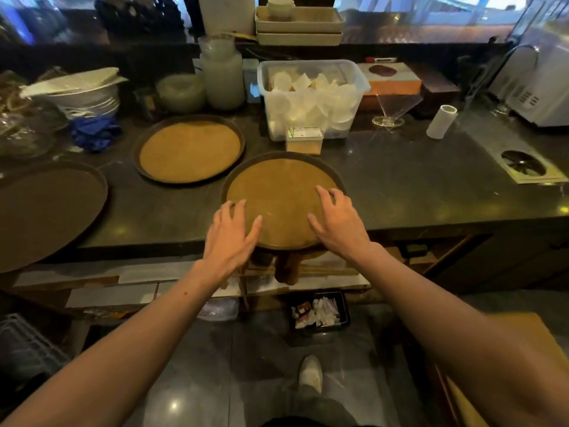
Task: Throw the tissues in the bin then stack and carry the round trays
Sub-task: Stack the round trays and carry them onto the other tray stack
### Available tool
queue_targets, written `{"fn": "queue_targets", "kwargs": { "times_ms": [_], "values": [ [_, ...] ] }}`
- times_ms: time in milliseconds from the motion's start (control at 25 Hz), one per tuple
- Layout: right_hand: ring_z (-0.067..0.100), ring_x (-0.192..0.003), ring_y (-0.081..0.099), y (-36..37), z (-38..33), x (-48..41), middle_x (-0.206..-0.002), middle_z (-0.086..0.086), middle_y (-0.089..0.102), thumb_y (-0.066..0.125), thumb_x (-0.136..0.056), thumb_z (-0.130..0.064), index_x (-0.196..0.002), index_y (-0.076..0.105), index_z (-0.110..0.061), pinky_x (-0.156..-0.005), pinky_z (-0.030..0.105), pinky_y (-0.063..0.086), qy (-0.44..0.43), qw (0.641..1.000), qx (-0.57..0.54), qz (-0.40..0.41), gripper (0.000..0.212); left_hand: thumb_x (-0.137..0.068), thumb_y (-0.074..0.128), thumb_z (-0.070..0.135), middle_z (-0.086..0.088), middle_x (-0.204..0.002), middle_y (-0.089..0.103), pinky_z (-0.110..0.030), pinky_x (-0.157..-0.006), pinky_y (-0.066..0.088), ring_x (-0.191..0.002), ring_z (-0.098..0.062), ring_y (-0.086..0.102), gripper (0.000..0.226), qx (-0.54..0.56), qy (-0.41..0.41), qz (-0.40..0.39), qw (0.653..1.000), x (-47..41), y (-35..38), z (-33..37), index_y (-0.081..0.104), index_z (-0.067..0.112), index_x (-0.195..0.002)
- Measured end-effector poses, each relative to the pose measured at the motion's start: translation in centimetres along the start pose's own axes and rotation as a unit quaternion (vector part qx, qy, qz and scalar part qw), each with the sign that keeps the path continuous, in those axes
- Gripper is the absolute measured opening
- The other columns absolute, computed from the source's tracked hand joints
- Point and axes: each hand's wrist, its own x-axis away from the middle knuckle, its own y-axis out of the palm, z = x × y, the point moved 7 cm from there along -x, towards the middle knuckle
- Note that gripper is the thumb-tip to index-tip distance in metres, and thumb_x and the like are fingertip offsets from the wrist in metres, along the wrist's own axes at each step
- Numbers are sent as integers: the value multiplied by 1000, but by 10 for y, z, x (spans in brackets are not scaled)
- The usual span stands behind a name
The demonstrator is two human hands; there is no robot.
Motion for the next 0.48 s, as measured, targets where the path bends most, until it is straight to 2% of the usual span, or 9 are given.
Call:
{"fn": "queue_targets", "kwargs": {
  "times_ms": [280, 480],
  "values": [
    [37, -133, 37, 26, 85, -76, -147, 18, 34, 51, -95, -43, -150, 19, -19, -105, 50, 41, 98, 990, -27, -101, 68, -93, 37, 55, -16, -150, 26, -53, -104, 34, -134, -40, 29, 67, 24, -156, -44, 986, -74, 27, -32, 26, 16, -146],
    [38, -137, 32, 58, 117, -108, -151, 18, 28, 52, -94, -44, -151, 15, -21, -105, 53, 40, 169, 971, -55, -160, 71, -93, 45, 51, -21, -148, 27, -54, -104, 33, -134, -42, 29, 70, 35, -226, -77, 970, -112, 41, -76, 23, 11, -146]
  ]
}}
